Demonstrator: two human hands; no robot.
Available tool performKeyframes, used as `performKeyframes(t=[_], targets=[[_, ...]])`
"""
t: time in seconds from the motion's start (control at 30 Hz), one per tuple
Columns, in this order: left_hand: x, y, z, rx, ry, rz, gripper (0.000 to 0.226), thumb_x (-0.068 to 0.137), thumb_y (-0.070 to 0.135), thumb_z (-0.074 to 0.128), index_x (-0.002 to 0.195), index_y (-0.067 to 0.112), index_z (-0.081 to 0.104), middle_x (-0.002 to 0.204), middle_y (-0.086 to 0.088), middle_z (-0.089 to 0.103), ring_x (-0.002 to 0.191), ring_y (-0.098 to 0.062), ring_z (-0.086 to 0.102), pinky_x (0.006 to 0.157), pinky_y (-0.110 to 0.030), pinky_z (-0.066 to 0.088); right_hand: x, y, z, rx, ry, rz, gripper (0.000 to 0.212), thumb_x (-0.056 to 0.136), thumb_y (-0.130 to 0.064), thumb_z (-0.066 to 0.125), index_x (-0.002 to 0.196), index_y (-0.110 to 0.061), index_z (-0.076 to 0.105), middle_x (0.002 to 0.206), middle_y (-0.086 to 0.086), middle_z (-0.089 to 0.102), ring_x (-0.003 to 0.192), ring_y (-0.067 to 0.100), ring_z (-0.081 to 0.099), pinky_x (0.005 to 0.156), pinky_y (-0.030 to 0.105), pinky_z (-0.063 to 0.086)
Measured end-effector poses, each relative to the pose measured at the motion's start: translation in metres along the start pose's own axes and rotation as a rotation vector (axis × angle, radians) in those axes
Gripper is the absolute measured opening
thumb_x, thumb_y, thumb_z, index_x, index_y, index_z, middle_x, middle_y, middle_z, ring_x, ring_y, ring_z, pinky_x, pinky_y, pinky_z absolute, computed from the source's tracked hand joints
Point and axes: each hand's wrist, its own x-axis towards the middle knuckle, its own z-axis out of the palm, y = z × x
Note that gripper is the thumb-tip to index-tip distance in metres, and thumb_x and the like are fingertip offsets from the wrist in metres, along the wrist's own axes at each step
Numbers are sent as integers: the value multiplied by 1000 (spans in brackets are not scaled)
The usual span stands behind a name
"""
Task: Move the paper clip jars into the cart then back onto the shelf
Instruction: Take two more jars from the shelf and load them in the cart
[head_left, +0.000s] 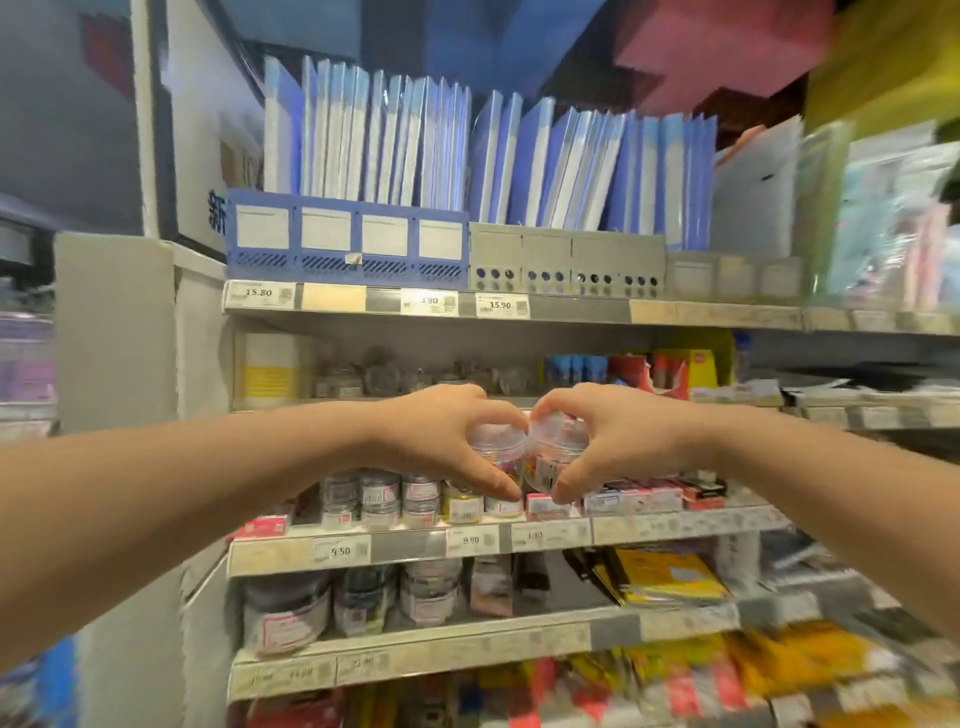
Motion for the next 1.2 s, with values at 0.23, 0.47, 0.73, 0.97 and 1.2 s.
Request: performKeyframes(t=[0.23, 0.47, 0.73, 0.97, 1.2], targets=[[-41, 106, -18, -76, -1, 129, 65, 72, 59, 66, 130, 47, 41, 106, 11, 45, 104, -10, 43, 87, -25, 34, -135, -13, -34, 15, 40, 66, 65, 69, -37, 78, 125, -33, 44, 121, -4, 49, 104, 15, 52, 85, 29, 46], [-76, 250, -12, -132, 33, 342, 62, 71, 59, 65, 128, 43, 47, 95, 30, 44, 92, 7, 44, 76, -7, 30, -300, -4, -57, 8, 70, 171, 56, 70, -34, 77, 118, -28, 49, 109, -9, 53, 93, 11, 52, 79, 29, 44], [-73, 429, 35, -215, -79, 553, 71, 67, 64, 62, 132, 46, 39, 104, 23, 43, 99, -1, 42, 79, -15, 33, -498, 27, -68, -57, 63, 466, 67, 72, -34, 76, 131, -24, 45, 115, 0, 52, 98, 17, 52, 81, 29, 46], [-36, 561, 81, -253, -140, 796, 65, 76, 51, 67, 134, 37, 40, 96, 17, 40, 89, 2, 39, 69, -4, 27, -612, 78, -63, -36, 116, 738, 65, 71, -29, 77, 128, -24, 47, 108, -6, 47, 95, 12, 47, 73, 21, 41], [43, 645, 159, -223, -174, 955, 69, 77, 50, 67, 136, 31, 38, 114, 1, 44, 108, -14, 41, 73, -23, 27, -663, 170, -30, -24, 155, 968, 66, 70, -37, 77, 127, -31, 45, 110, -6, 45, 99, 13, 47, 76, 24, 37]])
